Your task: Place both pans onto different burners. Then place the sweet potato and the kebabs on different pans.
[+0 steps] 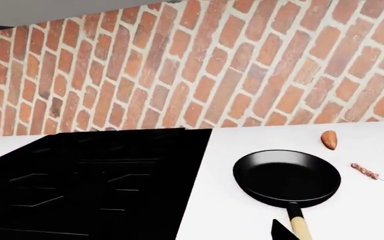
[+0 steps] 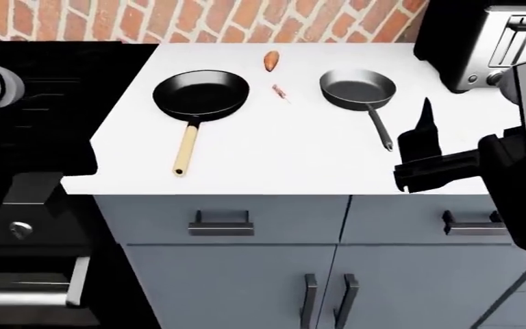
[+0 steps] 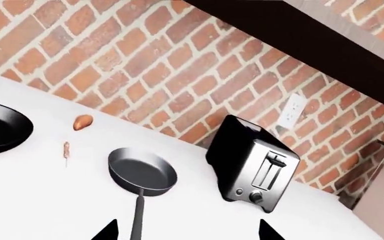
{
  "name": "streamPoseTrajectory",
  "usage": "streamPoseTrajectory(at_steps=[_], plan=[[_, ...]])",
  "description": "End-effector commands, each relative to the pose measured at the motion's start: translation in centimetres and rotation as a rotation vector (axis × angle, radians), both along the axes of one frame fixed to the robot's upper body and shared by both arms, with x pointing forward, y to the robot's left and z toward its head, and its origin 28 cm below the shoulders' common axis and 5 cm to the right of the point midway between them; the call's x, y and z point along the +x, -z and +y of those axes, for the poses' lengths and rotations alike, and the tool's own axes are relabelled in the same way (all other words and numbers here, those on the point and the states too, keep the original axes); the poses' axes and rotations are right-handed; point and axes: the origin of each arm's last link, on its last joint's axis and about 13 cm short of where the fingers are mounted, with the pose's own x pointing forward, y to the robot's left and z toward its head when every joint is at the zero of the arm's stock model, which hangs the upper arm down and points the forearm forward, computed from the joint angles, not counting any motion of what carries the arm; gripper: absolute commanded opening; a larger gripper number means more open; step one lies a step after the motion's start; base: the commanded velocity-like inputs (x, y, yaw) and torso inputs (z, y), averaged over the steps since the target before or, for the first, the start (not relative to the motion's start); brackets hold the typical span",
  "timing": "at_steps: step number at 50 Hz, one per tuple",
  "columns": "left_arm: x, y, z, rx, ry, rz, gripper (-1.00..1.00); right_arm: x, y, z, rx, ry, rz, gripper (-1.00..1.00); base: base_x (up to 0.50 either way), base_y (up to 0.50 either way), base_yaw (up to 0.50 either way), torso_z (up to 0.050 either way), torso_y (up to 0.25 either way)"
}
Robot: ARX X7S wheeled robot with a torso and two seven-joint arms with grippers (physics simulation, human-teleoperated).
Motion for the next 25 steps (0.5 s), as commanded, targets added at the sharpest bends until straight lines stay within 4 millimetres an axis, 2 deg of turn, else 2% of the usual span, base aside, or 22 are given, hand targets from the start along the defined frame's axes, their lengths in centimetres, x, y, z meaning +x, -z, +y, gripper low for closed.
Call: streamPoseTrajectory(at_steps=[1, 18, 25], plan=[[-0.31, -0.63, 0.06, -0.013, 0.015, 0.0, 1.0, -0.26, -0.03, -0.22, 0.049, -0.008, 0.011, 1.0, 0.5, -0.2, 0.0, 0.0, 0.0], [-0.23, -0.63, -0.07, -0.038, 0.033, -0.002, 1.0, -0.04, -0.01, -0.2, 0.067, -0.005, 0.004, 1.0, 0.5, -0.24, 0.0, 0.0, 0.001], [-0.25, -0.6, -0.08, -0.042, 0.035, -0.001, 1.0, -0.05, 0.03, -0.09, 0.048, -0.004, -0.002, 1.0, 0.5, -0.06, 0.0, 0.0, 0.001]])
